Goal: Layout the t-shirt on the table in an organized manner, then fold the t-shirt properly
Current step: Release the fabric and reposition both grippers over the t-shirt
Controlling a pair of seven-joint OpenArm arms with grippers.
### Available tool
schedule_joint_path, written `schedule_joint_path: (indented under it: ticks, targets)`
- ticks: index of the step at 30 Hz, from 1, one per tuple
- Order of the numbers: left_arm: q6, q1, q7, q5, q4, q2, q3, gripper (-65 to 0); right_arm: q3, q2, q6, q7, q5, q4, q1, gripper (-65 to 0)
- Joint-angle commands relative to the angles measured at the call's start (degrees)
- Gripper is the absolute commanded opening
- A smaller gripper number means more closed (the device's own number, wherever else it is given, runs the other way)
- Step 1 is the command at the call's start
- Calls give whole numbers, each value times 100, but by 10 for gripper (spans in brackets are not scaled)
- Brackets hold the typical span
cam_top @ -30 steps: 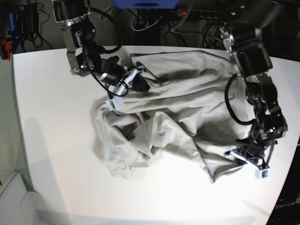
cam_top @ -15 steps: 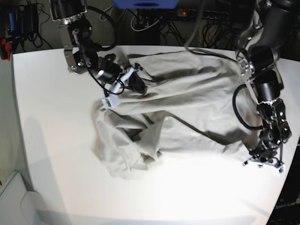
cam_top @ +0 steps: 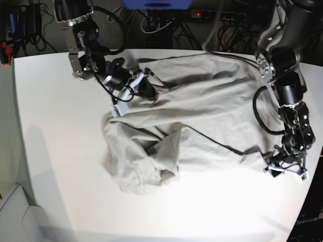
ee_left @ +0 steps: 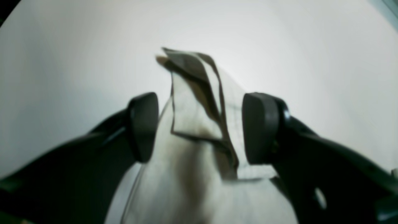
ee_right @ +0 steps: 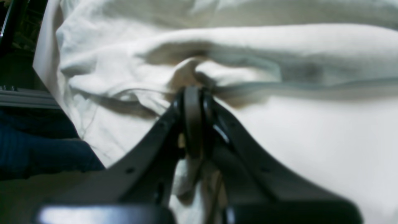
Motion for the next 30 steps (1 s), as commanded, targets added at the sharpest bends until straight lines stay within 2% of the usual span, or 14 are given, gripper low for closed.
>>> schedule_joint_path:
  ticks: [1, 3, 5, 8, 10, 12, 17, 20, 22, 25, 28, 30]
  targets:
    - [-21, -177, 131, -63, 356, -82, -15, -235, 20, 64, -124, -172, -183, 82, -21, -650]
    - [-21, -36, 1036, -283, 963, -46, -183, -235, 28, 99, -124, -154, -183, 319, -135, -650]
    - [-21, 342, 2074, -801, 1657, 103, -341, -235, 46, 169, -124, -163, -183, 706, -215, -650]
    - [5, 1019, 2724, -1610, 2791, 446, -323, -238, 55, 319, -142, -181, -183, 1268, -232, -650]
    - [32, 1564, 2830, -1988, 3460, 718, -244, -244, 55, 363, -150, -225, -183, 1567, -215, -650]
    - [40, 2003, 2891, -2085, 3961, 991, -121, -288, 63, 495, -150, -427, -183, 1822, -179, -650]
    - [40, 2645, 2821, -1707, 4093, 1448, 319, -497, 63, 512, -150, -673, -183, 2209, -56, -650]
    - [40, 2847, 2821, -1346, 4093, 1624, 494, -575, 63, 539, -150, -682, -183, 2235, -12, -650]
    - [40, 2918, 2847, -1118, 4093, 1650, 512, -602, 63, 547, -150, -682, -183, 2227, 128, -650]
    - [40, 3085, 2821, -731, 4093, 1633, 486, -607, 99, 565, -150, -690, -183, 2227, 278, -650]
    - [32, 3234, 2821, -239, 4093, 1413, 477, -607, 318, 539, -150, -858, -183, 2200, 559, -650]
    - [23, 3322, 2874, -160, 4101, 1202, 468, -607, 450, 521, -150, -1051, -183, 2174, 779, -650]
